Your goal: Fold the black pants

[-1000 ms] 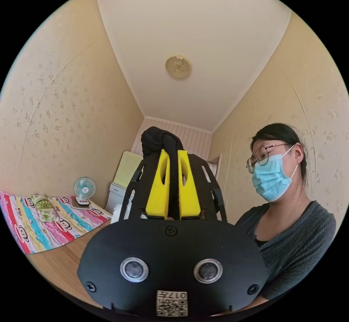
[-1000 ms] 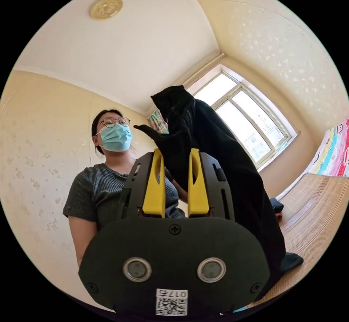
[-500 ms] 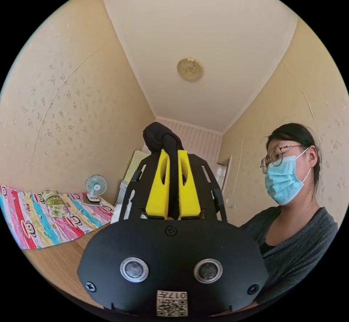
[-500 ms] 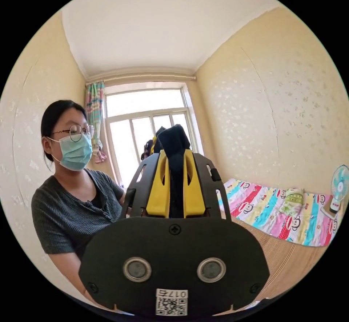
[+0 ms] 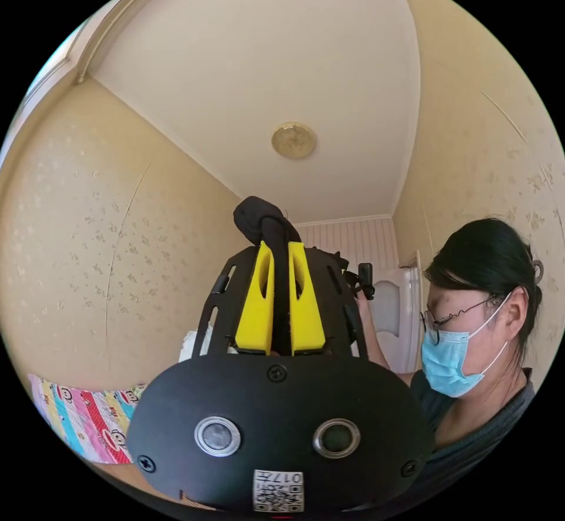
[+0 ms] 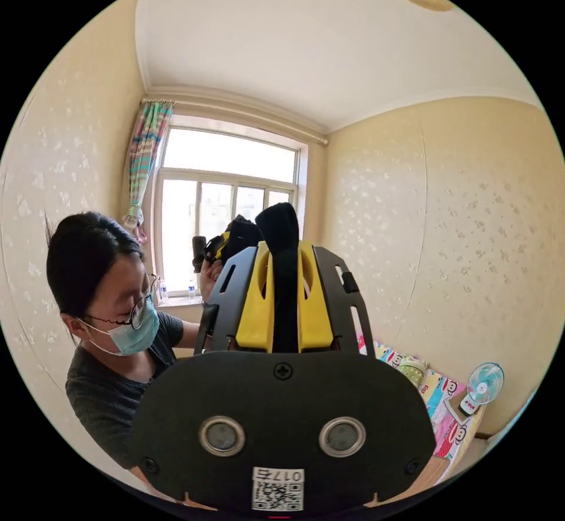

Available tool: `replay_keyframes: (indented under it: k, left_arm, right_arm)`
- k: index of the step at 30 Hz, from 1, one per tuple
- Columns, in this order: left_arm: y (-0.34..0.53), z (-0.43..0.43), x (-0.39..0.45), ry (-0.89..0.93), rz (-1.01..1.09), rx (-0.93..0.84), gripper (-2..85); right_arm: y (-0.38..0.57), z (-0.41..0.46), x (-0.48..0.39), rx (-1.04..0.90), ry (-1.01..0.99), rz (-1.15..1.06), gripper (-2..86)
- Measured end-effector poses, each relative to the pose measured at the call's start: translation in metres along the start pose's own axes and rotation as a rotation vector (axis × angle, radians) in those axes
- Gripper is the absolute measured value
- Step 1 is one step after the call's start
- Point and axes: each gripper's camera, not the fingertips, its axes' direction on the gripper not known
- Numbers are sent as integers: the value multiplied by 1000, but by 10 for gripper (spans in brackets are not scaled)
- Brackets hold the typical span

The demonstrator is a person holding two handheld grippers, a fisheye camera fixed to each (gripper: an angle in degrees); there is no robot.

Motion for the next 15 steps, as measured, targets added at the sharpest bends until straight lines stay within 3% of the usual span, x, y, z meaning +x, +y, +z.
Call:
replay_keyframes:
  k: [3, 7, 10, 12, 14, 15]
  left_arm:
    - [10, 26, -52, -68, -43, -75, 40]
    - [65, 71, -159, -169, -174, -181, 40]
    - [120, 139, -309, -280, -383, -323, 40]
    - [179, 192, -471, -378, -591, -388, 47]
    - [233, 218, -581, -487, -579, -476, 66]
    - [286, 214, -646, -594, -671, -585, 81]
  right_arm:
    - [4, 26, 56, -84, 51, 72, 70]
    - [46, 102, 195, -234, 192, 223, 65]
    - [81, 197, 344, -331, 269, 316, 65]
    - [114, 265, 440, -406, 326, 391, 68]
    - [190, 333, 542, -519, 317, 558, 72]
    - [213, 343, 561, -551, 339, 631, 73]
